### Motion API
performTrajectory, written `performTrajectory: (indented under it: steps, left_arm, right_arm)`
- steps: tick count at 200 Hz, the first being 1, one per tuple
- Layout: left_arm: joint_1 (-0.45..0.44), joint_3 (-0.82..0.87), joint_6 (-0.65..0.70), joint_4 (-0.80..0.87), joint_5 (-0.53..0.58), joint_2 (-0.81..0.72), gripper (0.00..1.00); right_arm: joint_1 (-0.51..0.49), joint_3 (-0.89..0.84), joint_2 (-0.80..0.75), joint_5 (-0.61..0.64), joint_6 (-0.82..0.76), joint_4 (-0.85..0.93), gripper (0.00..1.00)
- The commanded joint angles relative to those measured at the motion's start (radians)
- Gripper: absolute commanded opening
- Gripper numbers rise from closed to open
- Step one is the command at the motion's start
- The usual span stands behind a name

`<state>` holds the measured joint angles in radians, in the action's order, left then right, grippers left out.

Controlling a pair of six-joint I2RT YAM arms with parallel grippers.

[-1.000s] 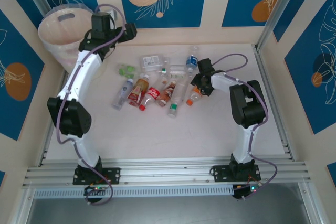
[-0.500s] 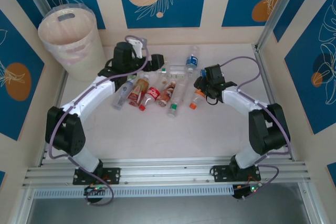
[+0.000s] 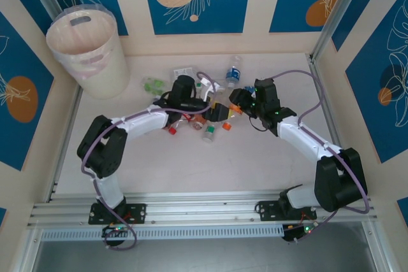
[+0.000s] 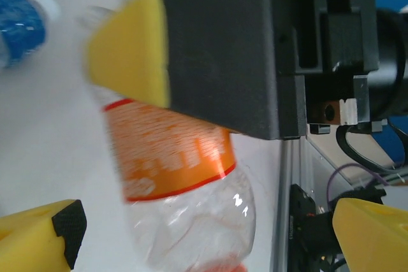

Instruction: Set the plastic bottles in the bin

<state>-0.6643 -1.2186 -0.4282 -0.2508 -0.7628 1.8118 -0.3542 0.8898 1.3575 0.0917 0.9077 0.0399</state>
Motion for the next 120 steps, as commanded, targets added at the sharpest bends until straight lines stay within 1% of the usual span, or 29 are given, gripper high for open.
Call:
performTrajectory:
  steps: [1,13,27,38,52,59,84,96,120]
  left_arm:
    - [-0.026,0.006,0.048,-0.072,-0.023,0.027,1.00]
    - [-0.043,0.009,0.077,-0.047,0.035,0.032,1.00]
    - [-0.066,-0.001,0.119,0.023,0.164,0.034,0.99]
    - [-0.073,-0.014,0.150,0.062,0.203,0.036,0.94]
    - [-0.074,-0.012,0.144,0.062,0.250,0.034,0.88]
    - [-0.074,-0.014,0.144,0.064,0.263,0.033,0.85]
    - [-0.075,-0.026,0.142,0.082,0.276,0.045,0.69]
    - [-0.074,-0.024,0.134,0.079,0.269,0.049,0.64]
    - [-0.071,-0.033,0.117,0.084,0.237,0.055,0.57]
  right_arm:
    - [-0.010,0.011,-0.005,-0.085,0.070,-0.044,0.45]
    - [-0.017,0.025,0.004,-0.094,0.080,-0.040,0.45]
    - [-0.026,0.039,0.011,-0.101,0.082,-0.032,0.45]
    - [-0.036,0.052,0.017,-0.105,0.081,-0.021,0.46]
    - [-0.045,0.061,0.018,-0.108,0.080,-0.011,0.46]
    - [-0.049,0.063,0.018,-0.111,0.080,-0.013,0.46]
    - [-0.055,0.067,0.015,-0.123,0.087,-0.014,0.46]
    - [-0.055,0.072,0.012,-0.128,0.082,-0.011,0.47]
    - [-0.054,0.079,0.007,-0.138,0.080,-0.009,0.53]
